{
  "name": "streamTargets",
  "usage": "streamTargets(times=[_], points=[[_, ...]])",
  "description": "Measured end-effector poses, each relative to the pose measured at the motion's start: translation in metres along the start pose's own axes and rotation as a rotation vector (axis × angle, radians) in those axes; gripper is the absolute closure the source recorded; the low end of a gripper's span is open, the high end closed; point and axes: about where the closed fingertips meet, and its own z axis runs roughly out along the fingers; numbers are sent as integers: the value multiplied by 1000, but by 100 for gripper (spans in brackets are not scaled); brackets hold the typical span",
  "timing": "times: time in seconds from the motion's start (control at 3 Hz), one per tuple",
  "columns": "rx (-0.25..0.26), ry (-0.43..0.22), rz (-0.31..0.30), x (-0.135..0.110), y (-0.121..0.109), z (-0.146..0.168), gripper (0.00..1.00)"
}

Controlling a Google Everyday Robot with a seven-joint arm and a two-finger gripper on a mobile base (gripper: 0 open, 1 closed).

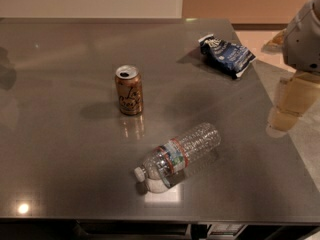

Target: Place water bottle upright

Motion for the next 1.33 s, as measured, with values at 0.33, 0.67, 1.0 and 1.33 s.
streamTargets(times=[0.33, 0.67, 1.0, 1.33], points=[[-33, -25, -92, -23, 10, 10, 0], [-78, -45, -192, -44, 27, 25, 0], [-117, -44, -296, -62, 51, 43, 0], [-160, -52, -395, -81, 67, 64, 0]])
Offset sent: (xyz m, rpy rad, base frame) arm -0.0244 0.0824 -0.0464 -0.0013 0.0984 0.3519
